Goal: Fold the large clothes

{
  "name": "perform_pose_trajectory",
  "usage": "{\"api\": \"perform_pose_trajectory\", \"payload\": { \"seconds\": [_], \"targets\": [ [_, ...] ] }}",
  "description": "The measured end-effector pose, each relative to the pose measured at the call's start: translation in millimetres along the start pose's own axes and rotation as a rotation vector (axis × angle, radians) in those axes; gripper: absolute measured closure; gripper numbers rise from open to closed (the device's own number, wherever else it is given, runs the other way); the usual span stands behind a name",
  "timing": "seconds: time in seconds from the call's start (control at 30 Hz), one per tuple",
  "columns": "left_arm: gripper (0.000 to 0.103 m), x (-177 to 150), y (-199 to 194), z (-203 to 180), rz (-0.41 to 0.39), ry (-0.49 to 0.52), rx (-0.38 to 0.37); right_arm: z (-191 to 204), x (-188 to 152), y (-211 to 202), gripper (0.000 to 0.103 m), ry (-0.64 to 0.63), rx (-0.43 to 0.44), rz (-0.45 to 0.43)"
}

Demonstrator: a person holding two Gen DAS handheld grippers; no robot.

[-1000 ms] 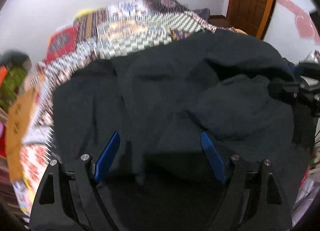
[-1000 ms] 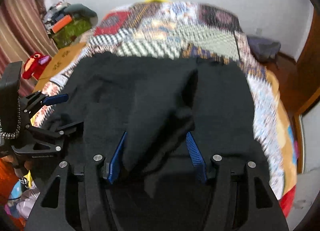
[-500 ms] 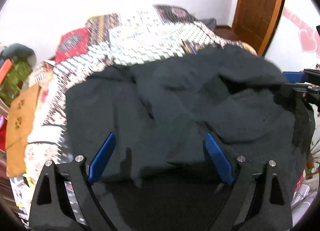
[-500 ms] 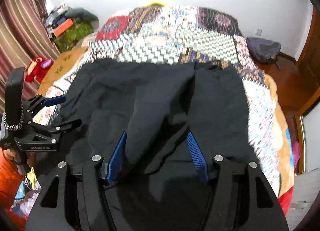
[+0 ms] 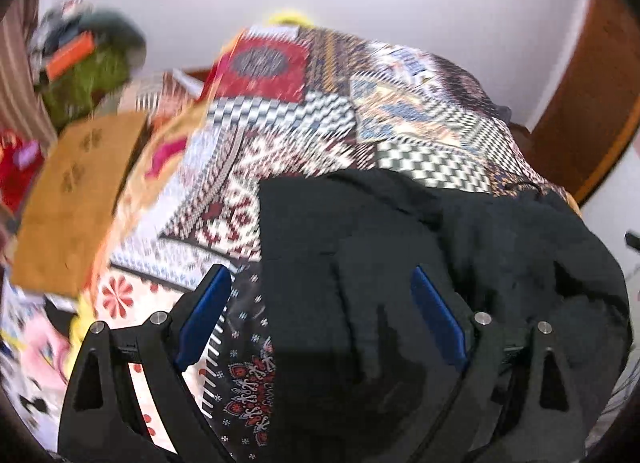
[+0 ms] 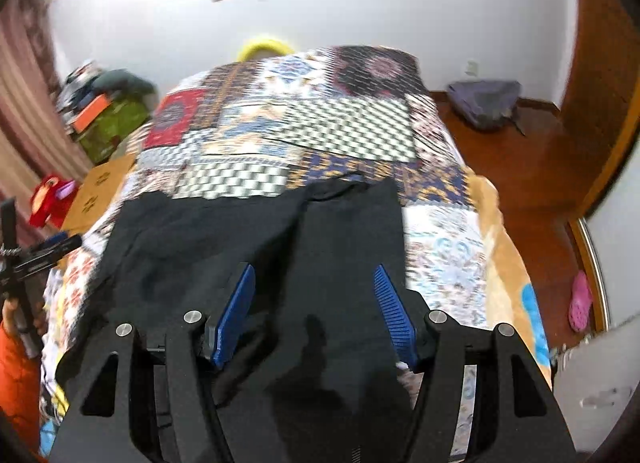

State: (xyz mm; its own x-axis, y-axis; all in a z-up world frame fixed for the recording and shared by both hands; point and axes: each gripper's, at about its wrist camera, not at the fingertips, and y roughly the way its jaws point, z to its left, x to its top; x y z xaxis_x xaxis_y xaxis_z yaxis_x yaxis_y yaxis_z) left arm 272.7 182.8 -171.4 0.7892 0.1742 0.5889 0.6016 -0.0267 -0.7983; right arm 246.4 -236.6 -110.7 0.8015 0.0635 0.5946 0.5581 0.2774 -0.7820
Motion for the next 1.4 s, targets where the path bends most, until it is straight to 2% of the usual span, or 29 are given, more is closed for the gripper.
{"api": "perform_pose_trajectory", "payload": {
  "seconds": [0.13, 0.23, 0.33, 0.5, 0.63, 0.77, 0.83, 0.9, 0.97, 1.0, 1.03, 1.1, 1.3, 1.4],
  "targets": [
    [0.012, -8, 30, 25, 0.071, -0.108, -0.041, -26, 2, 25, 0.045, 0.073, -0.029, 0.059],
    [0.012, -13, 50, 36, 0.119, -0.18, -0.098, -41, 4, 41, 0.045, 0.119, -0.01, 0.101],
    [0.012, -14, 63, 42, 0.12, -0.224, -0.213, -52, 9, 59, 0.045, 0.149, 0.064, 0.151],
    [0.016, -6, 78, 43, 0.124, -0.236, -0.303, -63, 21, 83, 0.045, 0.2, 0.144, 0.196],
    [0.021, 0, 96, 44, 0.156, -0.257, -0.297, -68, 27, 98, 0.044, 0.24, 0.229, 0.222],
    [0.029, 3, 107, 51, 0.15, -0.307, -0.336, -68, 26, 107, 0.044, 0.253, 0.278, 0.242],
    [0.04, 5, 109, 53, 0.153, -0.327, -0.346, -65, 25, 108, 0.047, 0.241, 0.289, 0.25],
    [0.063, 7, 107, 54, 0.15, -0.32, -0.318, -60, 25, 111, 0.057, 0.225, 0.283, 0.267],
    [0.081, 6, 99, 56, 0.136, -0.315, -0.31, -56, 25, 111, 0.076, 0.217, 0.272, 0.277],
    [0.085, 5, 92, 58, 0.115, -0.318, -0.327, -54, 24, 110, 0.08, 0.218, 0.272, 0.276],
    [0.086, 5, 88, 58, 0.102, -0.317, -0.333, -53, 24, 109, 0.092, 0.218, 0.269, 0.279],
    [0.091, 9, 71, 52, 0.07, -0.284, -0.319, -48, 27, 103, 0.093, 0.203, 0.256, 0.267],
    [0.094, 38, 25, 23, -0.024, -0.146, -0.234, -17, 50, 63, 0.096, 0.115, 0.237, 0.142],
    [0.095, 57, 10, 19, -0.063, -0.136, -0.226, 3, 64, 53, 0.097, 0.052, 0.225, 0.1]
  ]
}}
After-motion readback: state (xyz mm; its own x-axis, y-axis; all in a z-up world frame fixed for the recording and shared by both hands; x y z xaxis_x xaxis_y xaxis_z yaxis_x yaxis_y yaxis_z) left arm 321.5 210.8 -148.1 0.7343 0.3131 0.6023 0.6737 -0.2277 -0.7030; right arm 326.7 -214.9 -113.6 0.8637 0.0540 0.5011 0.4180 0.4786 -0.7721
